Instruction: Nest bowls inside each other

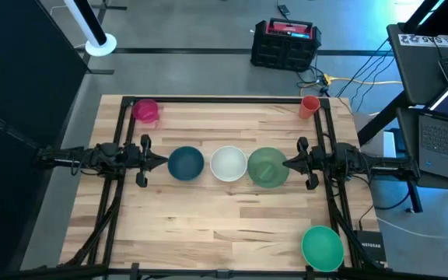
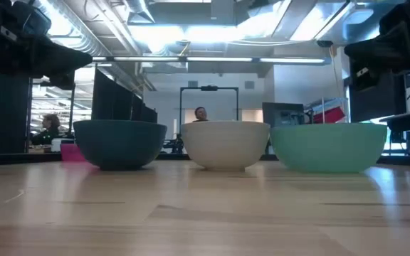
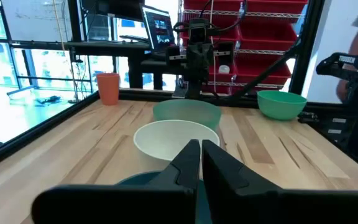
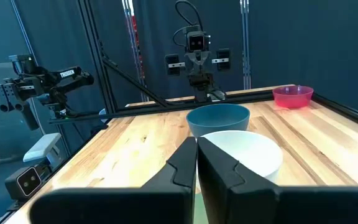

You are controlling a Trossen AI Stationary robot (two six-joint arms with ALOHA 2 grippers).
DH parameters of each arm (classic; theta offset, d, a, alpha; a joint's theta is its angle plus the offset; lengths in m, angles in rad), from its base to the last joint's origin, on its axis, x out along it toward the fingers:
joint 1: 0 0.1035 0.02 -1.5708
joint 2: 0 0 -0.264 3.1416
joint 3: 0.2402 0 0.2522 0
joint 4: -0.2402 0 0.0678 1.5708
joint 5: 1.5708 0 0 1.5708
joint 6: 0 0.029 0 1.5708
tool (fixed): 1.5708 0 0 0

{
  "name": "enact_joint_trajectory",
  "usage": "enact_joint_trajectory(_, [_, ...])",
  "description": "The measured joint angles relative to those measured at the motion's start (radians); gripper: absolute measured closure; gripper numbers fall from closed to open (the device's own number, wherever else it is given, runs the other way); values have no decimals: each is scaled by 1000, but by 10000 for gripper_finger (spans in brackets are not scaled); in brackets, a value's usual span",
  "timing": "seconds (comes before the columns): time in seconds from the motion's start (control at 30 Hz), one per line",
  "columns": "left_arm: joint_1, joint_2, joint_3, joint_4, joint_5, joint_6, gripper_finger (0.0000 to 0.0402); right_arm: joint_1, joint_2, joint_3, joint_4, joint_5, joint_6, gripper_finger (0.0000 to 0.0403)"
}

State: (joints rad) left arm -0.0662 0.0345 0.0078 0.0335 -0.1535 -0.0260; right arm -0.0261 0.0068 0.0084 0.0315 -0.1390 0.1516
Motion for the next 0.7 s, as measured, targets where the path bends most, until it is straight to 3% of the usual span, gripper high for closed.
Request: enact_joint_trajectory(0.7, [0, 0, 0, 0, 0, 0, 402, 0, 0, 0, 0, 0, 0, 403])
